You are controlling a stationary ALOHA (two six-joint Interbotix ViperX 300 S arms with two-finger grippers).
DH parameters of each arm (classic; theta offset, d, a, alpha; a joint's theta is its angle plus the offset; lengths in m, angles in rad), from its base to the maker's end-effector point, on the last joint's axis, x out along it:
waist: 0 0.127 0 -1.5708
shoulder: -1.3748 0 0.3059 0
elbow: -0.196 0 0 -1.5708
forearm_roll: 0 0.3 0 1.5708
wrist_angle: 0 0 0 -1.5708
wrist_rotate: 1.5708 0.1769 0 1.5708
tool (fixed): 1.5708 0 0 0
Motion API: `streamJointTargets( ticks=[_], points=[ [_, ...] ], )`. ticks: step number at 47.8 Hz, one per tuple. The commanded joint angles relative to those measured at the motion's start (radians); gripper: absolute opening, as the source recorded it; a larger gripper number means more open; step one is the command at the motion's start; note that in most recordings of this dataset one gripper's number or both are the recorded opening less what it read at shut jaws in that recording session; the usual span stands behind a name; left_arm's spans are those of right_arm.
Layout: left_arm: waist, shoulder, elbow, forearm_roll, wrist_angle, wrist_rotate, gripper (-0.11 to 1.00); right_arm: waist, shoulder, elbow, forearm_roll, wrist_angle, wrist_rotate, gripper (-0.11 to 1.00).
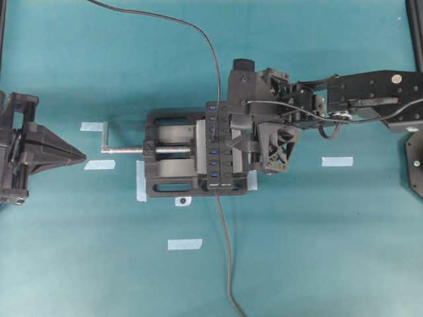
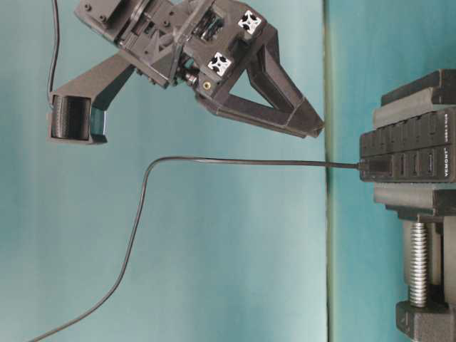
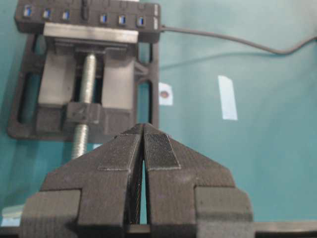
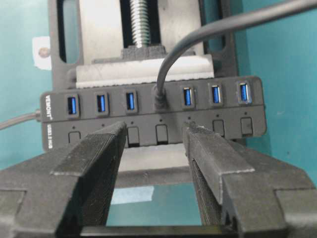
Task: Insert the USB into the center port of the fixed hub
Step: 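Open the right gripper and lift it away from the hub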
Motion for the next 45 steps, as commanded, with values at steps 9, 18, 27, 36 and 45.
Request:
streamJointTargets(
  ticks=[9, 18, 27, 36, 45],
  points=[
    [-0.002, 0.005, -0.011, 0.002, -0.005, -0.002, 0.0, 0.0, -0.031, -0.009, 0.0, -0.021, -0.003, 0.59],
    [-0.002, 0.002, -0.008, 0.002, -0.005, -0.002, 0.0, -0.002, -0.031, -0.009, 0.0, -0.021, -0.003, 0.59],
    [0.0, -0.002, -0.006, 0.002, -0.005, -0.002, 0.0, -0.002, -0.031, -0.009, 0.0, -0.023, -0.003, 0.59],
    [-0.002, -0.002, -0.005, 0.002, -0.005, -0.002, 0.0, -0.003, -0.031, -0.006, 0.0, -0.04, -0.002, 0.59],
    [-0.002, -0.002, -0.005, 0.002, -0.005, -0.002, 0.0, -0.005, -0.031, 0.002, 0.0, -0.058, 0.0, 0.59]
  ],
)
